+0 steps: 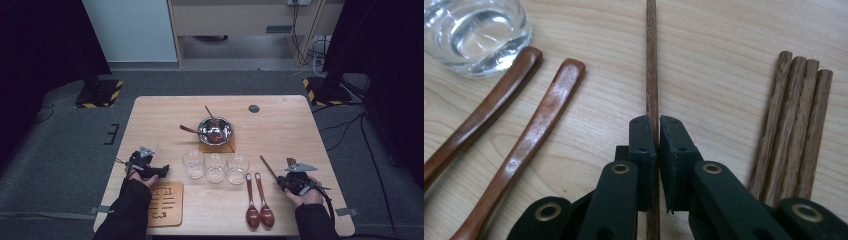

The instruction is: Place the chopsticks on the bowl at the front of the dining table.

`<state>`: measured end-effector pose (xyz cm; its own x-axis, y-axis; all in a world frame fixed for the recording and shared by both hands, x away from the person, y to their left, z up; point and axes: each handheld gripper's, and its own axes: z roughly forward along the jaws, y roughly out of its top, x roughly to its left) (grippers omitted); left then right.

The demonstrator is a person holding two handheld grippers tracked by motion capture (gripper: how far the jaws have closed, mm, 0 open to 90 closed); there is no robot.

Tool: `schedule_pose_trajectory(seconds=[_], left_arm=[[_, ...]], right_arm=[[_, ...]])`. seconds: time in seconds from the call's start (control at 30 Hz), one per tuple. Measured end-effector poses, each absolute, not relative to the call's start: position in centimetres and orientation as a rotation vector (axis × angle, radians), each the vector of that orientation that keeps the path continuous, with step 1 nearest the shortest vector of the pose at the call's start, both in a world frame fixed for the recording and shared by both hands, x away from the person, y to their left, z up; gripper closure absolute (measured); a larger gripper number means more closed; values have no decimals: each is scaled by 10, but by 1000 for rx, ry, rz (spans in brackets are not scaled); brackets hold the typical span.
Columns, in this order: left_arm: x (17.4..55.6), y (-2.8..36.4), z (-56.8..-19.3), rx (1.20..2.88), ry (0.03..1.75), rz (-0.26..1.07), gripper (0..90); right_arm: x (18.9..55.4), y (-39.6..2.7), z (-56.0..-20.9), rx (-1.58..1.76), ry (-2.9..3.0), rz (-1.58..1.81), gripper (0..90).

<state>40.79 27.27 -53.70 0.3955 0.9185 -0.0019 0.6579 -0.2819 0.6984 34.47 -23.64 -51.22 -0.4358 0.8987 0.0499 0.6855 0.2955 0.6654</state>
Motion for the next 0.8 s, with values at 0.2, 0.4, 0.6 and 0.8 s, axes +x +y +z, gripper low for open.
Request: schedule_pose_trajectory(seconds=[0.2, 0.4, 0.6, 0.8], left_arm=[[408, 273, -537, 2038, 1342, 544, 0], [408, 273, -537, 2038, 1342, 544, 0], [408, 273, -537, 2038, 1342, 544, 0], [408, 273, -537, 2037, 1342, 544, 0]], right_arm=[[345, -238, -507, 1428, 2213, 935, 847], [345, -242, -502, 1438, 2183, 966, 848], [346, -245, -498, 1440, 2146, 1001, 847], [346, -249, -493, 1452, 2118, 1025, 848]])
